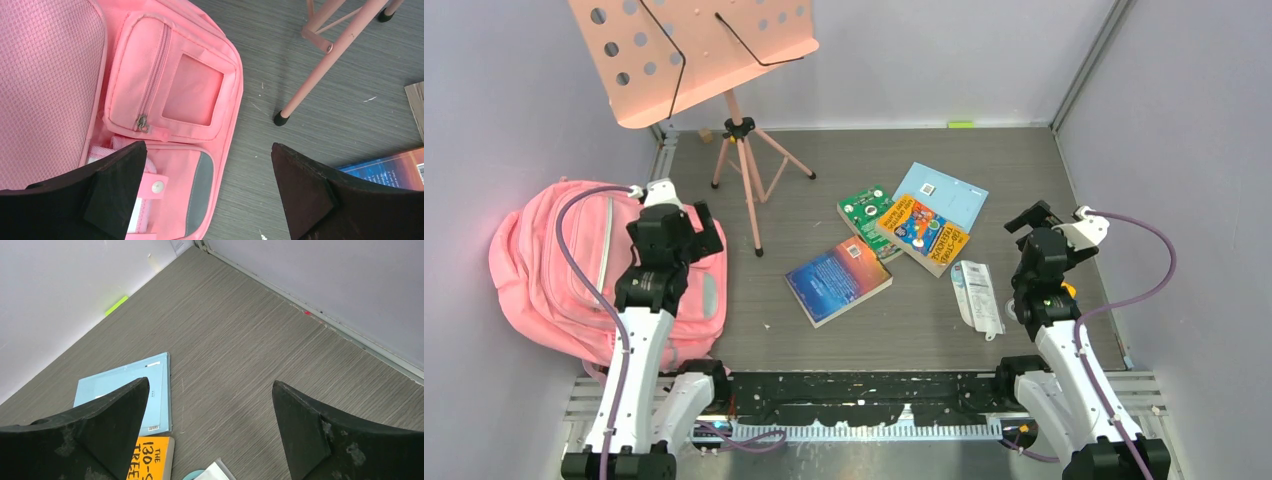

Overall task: Pack the student bag
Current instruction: Adjust the student bag at the center of the board.

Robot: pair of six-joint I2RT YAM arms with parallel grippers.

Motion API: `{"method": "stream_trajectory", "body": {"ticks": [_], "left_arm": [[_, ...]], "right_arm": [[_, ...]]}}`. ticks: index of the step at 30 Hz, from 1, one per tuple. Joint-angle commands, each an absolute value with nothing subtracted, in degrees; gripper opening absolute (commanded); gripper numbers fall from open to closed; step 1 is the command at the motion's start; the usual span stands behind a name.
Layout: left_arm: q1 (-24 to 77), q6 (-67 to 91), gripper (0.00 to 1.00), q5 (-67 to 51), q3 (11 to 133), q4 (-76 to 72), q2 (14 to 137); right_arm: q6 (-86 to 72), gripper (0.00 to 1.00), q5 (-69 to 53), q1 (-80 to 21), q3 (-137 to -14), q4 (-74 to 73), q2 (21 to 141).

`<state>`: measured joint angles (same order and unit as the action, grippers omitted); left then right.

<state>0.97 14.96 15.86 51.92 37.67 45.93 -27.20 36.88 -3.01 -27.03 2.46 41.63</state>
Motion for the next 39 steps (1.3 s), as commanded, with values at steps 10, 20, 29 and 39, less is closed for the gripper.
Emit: {"method": "stream_trajectory", "body": {"ticks": [10,20,29,39], "left_arm": [[-2.2,12.06,1.0,23.32,55.96,39.36,46.98],[-17.05,12.64,1.0,35.78,61.45,41.95,47.58],[-17.06,11.17,1.0,48.55,60.53,40.25,42.0],[-17.09,10.06,1.0,52.62,55.63,35.01,38.25]], "right_arm": [[-27.98,1.0,38.07,-2.94,-29.47,2.16,42.67],[-28.14,1.0,34.49,-2.99,-31.03,1.12,45.03],[-28.39,1.0,33.37,-2.98,-31.82,0.37,45.88],[-28.92,1.0,33.58,-2.98,-31.35,0.35,46.67]]}}
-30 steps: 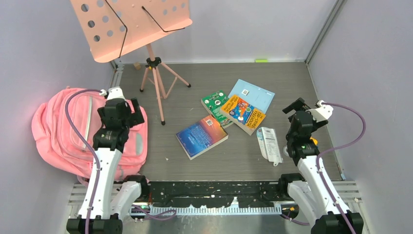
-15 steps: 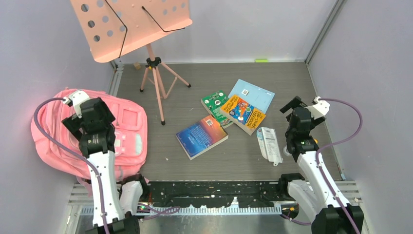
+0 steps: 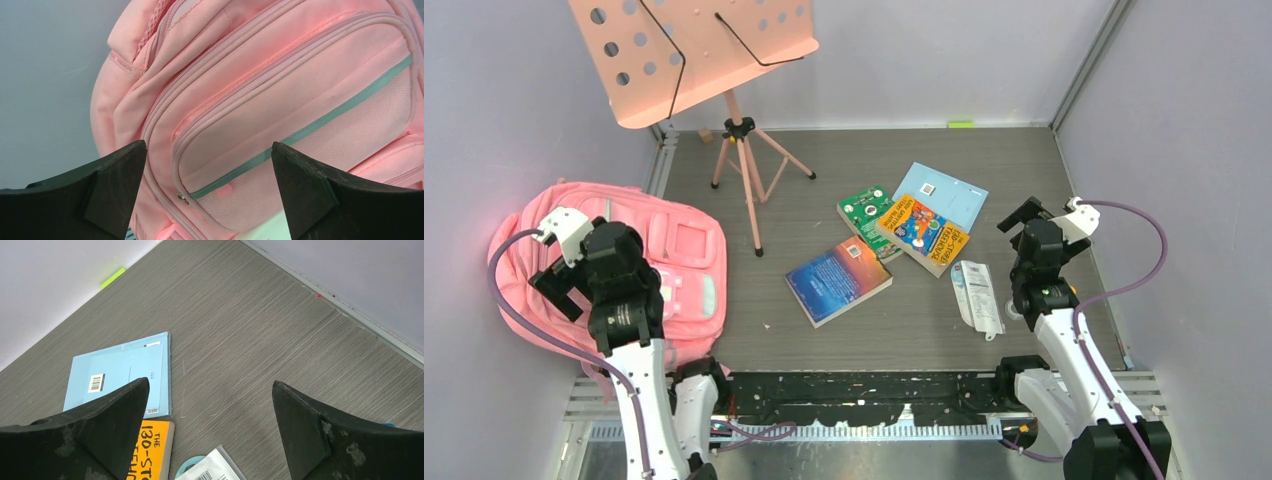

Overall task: Pack the student bag
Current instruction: Adjust the student bag at the center of the board.

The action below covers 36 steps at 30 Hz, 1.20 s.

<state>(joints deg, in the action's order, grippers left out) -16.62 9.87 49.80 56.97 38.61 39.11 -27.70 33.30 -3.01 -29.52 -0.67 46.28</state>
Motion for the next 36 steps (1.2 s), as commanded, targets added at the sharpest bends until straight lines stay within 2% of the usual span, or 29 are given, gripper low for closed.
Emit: {"method": "stream_trajectory", "body": {"ticks": [1,7,24,28,31,36], "left_arm": [[-17.13,10.66,1.0,52.46,55.49,35.4,38.11],[-17.79,13.11,1.0,49.04,53.26,34.53,35.95],[-22.43,15.7,1.0,40.23,52.49,33.37,40.83],[-24.15,16.95,1.0,34.9,53.38,34.45,43.28],[-24.34,16.41,0.84,31.46,53.74,34.88,43.42],[-22.95,14.61,0.44,26.28,52.9,34.77,42.13]], "right_arm": [[-28.96,1.0,33.53,-2.94,-31.32,0.35,46.85],[-29.14,0.99,33.62,-2.98,-30.93,0.54,47.28],[-29.19,0.99,33.78,-2.99,-30.12,2.33,48.59],[-29.19,1.0,33.92,-2.98,-29.9,2.79,48.67],[-29.14,0.99,33.99,-2.93,-29.88,2.88,48.71],[-29.04,0.99,34.58,-2.97,-29.67,3.02,48.61]]}}
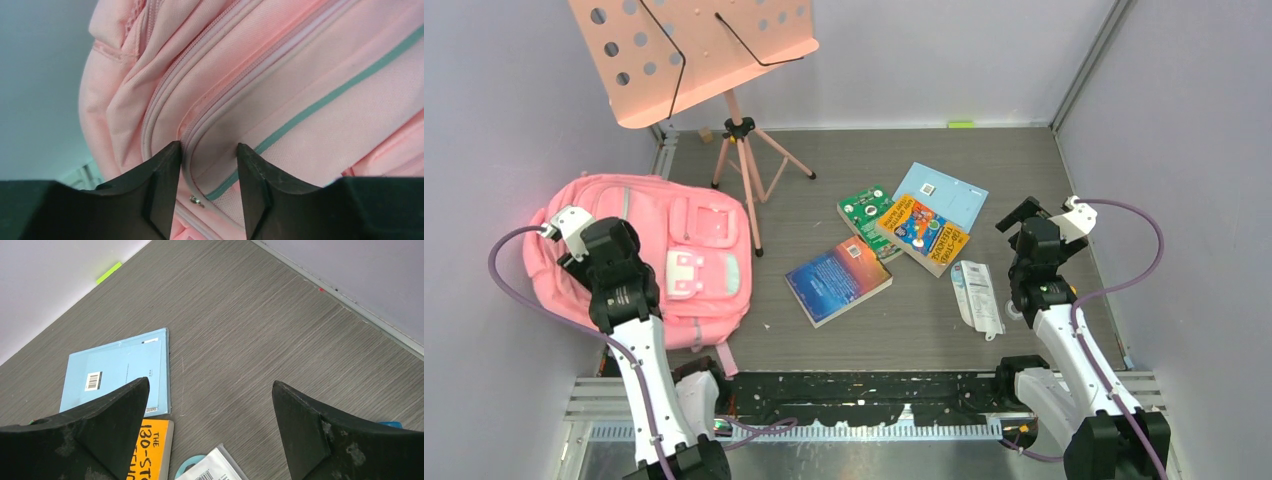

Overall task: Pack the student bag
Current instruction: Adjust the student bag at the center of the board.

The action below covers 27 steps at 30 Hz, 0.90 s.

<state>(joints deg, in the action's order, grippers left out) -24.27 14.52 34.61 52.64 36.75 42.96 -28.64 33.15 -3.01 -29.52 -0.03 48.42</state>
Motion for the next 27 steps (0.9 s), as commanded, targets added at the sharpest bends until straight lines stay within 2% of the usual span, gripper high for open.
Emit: {"method": "stream_trajectory", "body": {"ticks": [1,3,6,11,13,16,19,22,27], "left_arm": [[-22.79,14.33,0.36,26.35,52.98,34.66,42.1],[-22.66,14.08,0.24,26.61,53.0,34.45,41.94],[-22.4,13.87,0.13,26.71,52.83,34.49,41.84],[-22.14,14.59,0.14,27.29,53.14,35.57,41.55],[-22.14,14.99,0.24,27.58,53.22,36.29,41.27],[-22.15,15.25,0.48,27.34,53.17,36.83,41.13],[-22.15,15.53,0.65,25.94,53.17,36.97,41.13],[-22.15,15.64,0.77,25.03,53.24,36.94,41.23],[-22.15,15.49,0.92,23.32,52.81,36.15,42.11]], "right_arm": [[-29.08,0.99,34.73,-2.98,-29.65,3.05,48.6],[-29.15,0.99,34.72,-2.99,-29.62,3.11,48.6],[-29.01,0.99,34.65,-2.98,-29.7,3.0,48.6],[-28.96,0.99,34.01,-2.99,-29.82,2.86,48.38],[-28.52,0.99,32.34,-2.99,-30.0,2.93,48.32],[-27.51,0.99,26.3,-2.99,-30.29,3.67,48.72],[-27.14,1.0,19.54,-3.35,-32.12,3.98,50.26],[-27.34,1.0,14.77,-5.32,-34.9,2.5,53.9],[-27.84,1.0,15.54,-19.0,-41.27,-0.94,60.93]]}}
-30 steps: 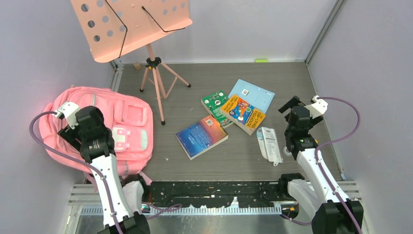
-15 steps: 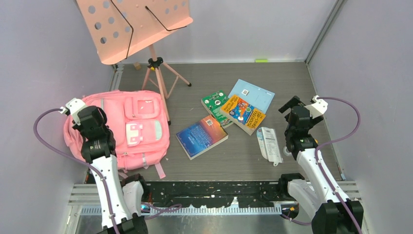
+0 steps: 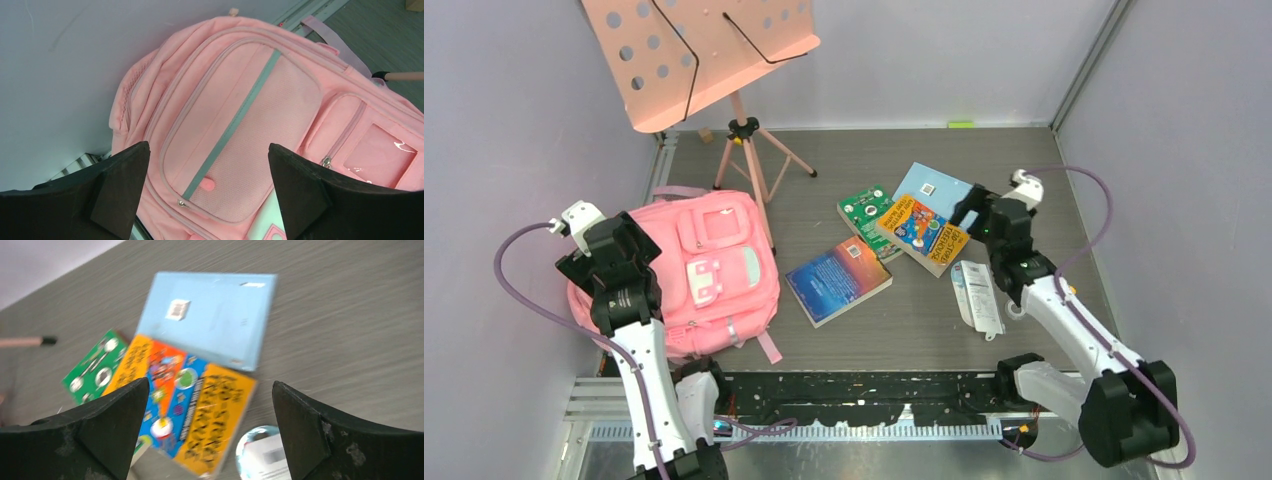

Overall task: Pack the student bag
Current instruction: Adjust the student bag at the center of the board.

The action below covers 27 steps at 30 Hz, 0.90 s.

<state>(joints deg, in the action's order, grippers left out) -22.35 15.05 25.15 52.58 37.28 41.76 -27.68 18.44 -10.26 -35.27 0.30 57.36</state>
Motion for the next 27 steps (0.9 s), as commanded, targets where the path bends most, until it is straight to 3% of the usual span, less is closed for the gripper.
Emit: {"method": "stream_trajectory", "body": {"ticks": [1,6,13,27], "left_arm": [[-22.15,15.47,0.93,23.23,52.78,36.19,42.32],[-22.09,15.88,0.99,20.95,52.43,36.12,42.94],[-21.93,16.34,1.0,19.36,52.6,36.29,43.62],[-19.8,16.08,1.0,18.99,52.73,36.47,43.85]], "right_arm": [[-29.5,1.0,14.87,-22.61,-42.73,-1.35,61.93],[-35.44,1.0,13.01,-36.51,-47.49,1.91,70.75],[-40.03,0.97,12.48,-51.68,-56.45,7.38,85.44],[-41.15,0.97,-4.51,-55.02,-74.55,14.66,112.85]]}}
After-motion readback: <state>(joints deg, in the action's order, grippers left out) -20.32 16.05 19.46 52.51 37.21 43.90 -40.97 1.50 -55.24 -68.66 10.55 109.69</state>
